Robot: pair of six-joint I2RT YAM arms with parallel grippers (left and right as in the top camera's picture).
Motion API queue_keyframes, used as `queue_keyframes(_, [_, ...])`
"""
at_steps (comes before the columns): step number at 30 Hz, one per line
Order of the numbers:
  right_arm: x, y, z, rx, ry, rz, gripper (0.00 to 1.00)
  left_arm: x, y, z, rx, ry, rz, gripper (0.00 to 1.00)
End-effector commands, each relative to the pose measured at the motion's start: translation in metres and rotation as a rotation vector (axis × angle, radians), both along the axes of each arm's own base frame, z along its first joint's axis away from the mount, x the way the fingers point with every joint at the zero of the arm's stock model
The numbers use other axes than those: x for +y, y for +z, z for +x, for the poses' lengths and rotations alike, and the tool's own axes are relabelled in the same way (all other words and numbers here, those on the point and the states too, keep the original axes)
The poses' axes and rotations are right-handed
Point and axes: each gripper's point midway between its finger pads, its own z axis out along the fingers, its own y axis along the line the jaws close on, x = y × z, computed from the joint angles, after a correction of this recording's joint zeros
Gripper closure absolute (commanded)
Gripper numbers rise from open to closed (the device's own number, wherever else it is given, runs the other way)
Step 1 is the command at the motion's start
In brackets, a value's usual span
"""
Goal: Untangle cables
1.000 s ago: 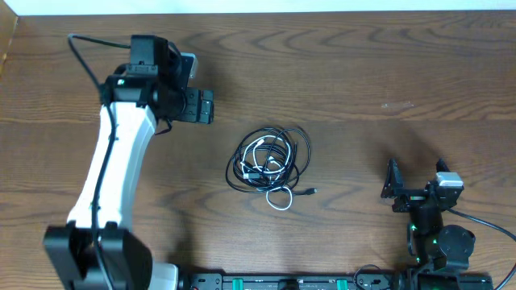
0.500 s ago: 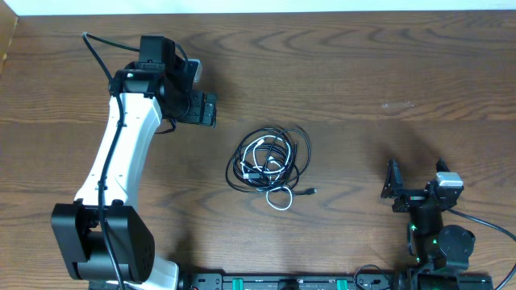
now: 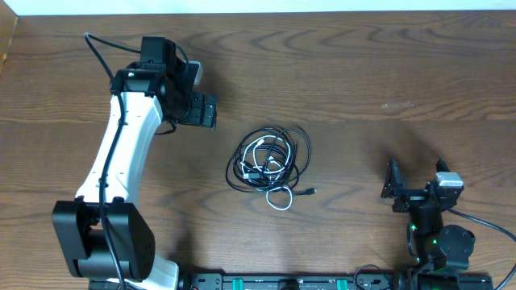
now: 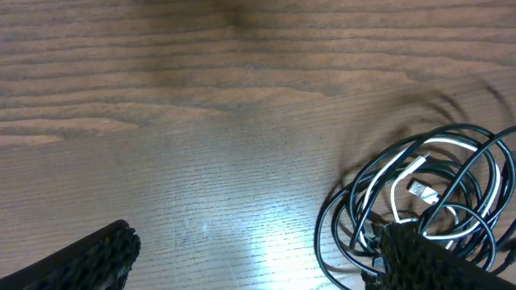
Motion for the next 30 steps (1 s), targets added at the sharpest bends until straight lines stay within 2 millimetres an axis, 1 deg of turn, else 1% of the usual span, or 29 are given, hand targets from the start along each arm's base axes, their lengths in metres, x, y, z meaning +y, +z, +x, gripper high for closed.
queue_keyframes(1, [-0.0020,-0.0001,-0.0003,-0.001,-0.009,-0.014,0.01,0.0025,0.0039,0.0054,-0.010,-0.001,0.010,0.04])
queue_keyframes(15, [-0.0020,-0.0001,-0.0003,-0.001,-0.009,-0.014,0.01,0.0028,0.0021,-0.0004,0.015,0.001,0.011,0.04])
queue_keyframes(30, [-0.0020,-0.0001,-0.0003,-0.001,-0.009,-0.014,0.01,0.0028,0.0023,-0.0004,0.015,0.001,0.011,0.04])
